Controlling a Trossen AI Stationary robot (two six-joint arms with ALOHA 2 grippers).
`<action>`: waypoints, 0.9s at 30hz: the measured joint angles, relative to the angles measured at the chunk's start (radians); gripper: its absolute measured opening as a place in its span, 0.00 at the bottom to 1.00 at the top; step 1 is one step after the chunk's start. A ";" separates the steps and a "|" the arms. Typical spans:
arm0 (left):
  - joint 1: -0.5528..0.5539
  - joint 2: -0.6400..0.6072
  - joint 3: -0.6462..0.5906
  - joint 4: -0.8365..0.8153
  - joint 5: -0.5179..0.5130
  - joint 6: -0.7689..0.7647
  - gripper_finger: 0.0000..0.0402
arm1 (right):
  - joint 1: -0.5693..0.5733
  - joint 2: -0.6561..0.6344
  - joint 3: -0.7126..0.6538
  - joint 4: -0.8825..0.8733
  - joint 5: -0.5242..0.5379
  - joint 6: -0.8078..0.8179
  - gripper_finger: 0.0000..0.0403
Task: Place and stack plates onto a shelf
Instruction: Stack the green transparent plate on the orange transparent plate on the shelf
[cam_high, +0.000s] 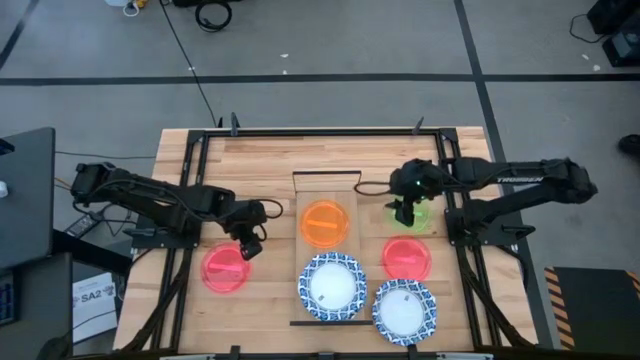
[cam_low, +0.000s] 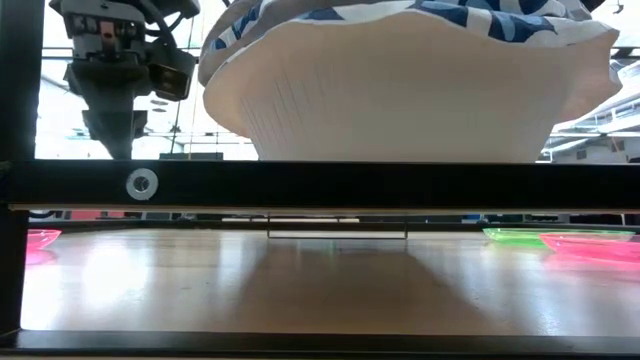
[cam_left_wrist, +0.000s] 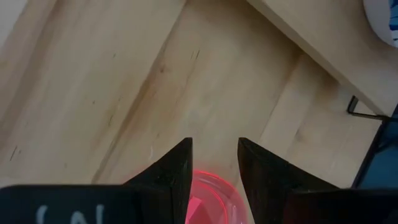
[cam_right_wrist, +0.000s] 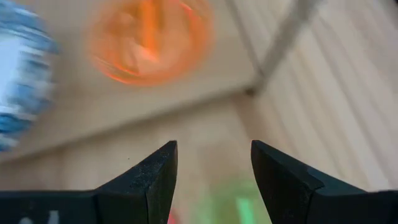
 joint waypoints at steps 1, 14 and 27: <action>0.000 0.000 0.000 0.000 -0.003 0.000 0.33 | -0.024 0.000 0.000 -0.029 0.011 -0.010 0.52; -0.001 0.000 0.000 0.002 -0.026 -0.001 0.33 | -0.321 0.003 0.000 -0.081 -0.086 -0.362 0.52; -0.001 0.000 0.000 0.006 -0.053 -0.002 0.33 | -0.505 0.133 0.000 -0.081 -0.181 -0.534 0.52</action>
